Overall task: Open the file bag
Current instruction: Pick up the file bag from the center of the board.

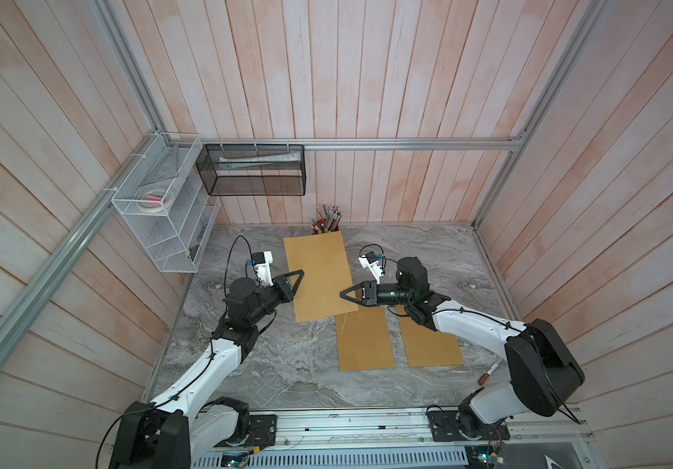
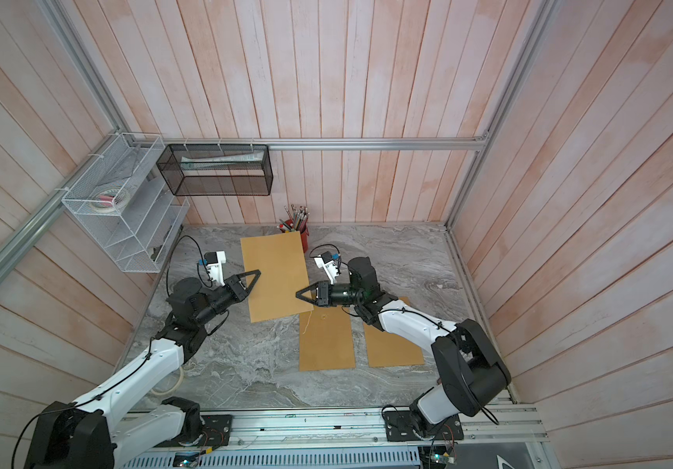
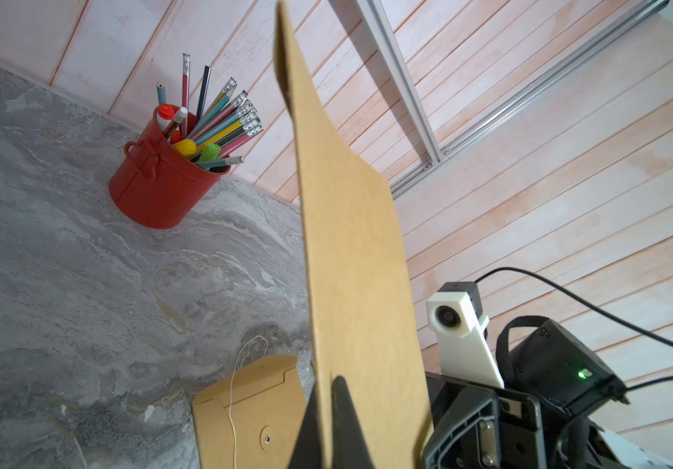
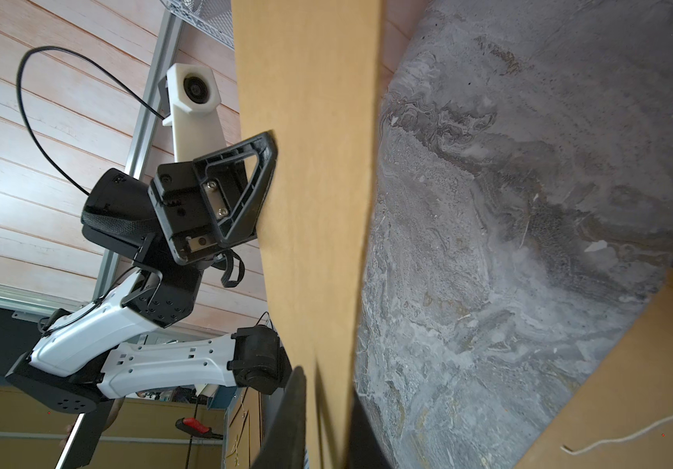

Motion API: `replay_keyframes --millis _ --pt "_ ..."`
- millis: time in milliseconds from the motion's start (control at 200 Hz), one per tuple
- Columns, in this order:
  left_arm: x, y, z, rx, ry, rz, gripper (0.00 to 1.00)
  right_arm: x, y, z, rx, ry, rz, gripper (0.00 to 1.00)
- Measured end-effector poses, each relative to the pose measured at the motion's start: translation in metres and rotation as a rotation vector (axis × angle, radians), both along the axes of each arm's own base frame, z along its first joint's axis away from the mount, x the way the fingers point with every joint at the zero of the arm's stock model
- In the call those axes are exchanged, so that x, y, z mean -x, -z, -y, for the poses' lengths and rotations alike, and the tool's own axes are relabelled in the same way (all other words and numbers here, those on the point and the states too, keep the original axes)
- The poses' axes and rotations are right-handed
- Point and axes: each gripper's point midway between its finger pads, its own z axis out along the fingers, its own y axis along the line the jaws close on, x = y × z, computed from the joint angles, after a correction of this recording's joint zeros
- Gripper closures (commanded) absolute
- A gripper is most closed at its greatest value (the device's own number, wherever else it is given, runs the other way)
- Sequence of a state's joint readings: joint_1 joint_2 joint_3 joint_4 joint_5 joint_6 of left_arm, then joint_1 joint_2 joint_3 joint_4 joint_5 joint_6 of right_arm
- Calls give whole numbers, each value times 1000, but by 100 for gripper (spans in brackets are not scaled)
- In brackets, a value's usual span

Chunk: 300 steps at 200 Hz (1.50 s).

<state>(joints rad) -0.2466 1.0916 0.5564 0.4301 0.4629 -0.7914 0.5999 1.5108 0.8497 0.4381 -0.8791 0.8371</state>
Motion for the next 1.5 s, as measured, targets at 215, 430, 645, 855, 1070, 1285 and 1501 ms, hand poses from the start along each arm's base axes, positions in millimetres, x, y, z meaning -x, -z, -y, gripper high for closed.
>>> replay_keyframes --millis 215,430,645,855,1070,1285,1501 --pt "-1 2 -1 -13 -4 -14 100 2 4 0 17 -2 -3 100" --pt "-4 1 -3 -34 -16 -25 66 2 2 1 30 7 27 100" --pt "-7 6 -13 -70 -69 -59 49 2 -4 0 44 -4 57 100" --pt "-4 2 -24 -121 -127 -75 42 -4 -3 2 92 20 74 100" --pt "-7 -9 -34 -171 -181 -94 37 -10 4 7 174 72 87 100" --pt "-6 -16 -37 -218 -218 -136 32 -11 10 6 233 97 99 100" --pt "-9 -19 -20 -287 -218 -201 31 -14 2 -4 264 103 136 100"
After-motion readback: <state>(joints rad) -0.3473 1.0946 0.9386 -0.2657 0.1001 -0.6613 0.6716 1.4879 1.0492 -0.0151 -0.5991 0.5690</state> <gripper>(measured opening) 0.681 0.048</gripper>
